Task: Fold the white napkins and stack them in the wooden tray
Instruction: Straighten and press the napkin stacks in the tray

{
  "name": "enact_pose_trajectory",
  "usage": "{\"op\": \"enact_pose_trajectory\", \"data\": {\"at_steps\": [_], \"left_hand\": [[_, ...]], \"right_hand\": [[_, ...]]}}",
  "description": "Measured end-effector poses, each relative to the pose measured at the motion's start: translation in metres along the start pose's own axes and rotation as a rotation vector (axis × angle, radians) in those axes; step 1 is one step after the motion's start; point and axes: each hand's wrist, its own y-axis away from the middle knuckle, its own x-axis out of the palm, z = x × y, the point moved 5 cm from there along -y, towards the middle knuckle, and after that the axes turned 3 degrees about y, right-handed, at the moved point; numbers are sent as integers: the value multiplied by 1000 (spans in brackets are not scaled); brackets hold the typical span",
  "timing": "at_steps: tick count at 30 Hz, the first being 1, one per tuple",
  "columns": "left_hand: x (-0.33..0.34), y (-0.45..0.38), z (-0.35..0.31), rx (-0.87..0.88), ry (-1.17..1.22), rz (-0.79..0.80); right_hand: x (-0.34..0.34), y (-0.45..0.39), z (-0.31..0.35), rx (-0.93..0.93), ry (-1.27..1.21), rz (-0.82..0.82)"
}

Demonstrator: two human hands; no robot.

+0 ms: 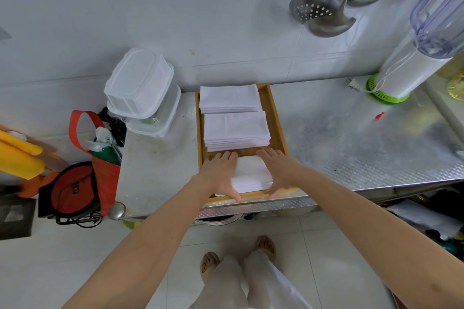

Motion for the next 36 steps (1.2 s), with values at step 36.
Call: {"op": "enact_pose_trajectory", "data": {"at_steps": [36], "left_hand": [[49,2,-2,-210,75,-392]], "right_hand": [[41,-9,15,25,106,-412]]}}
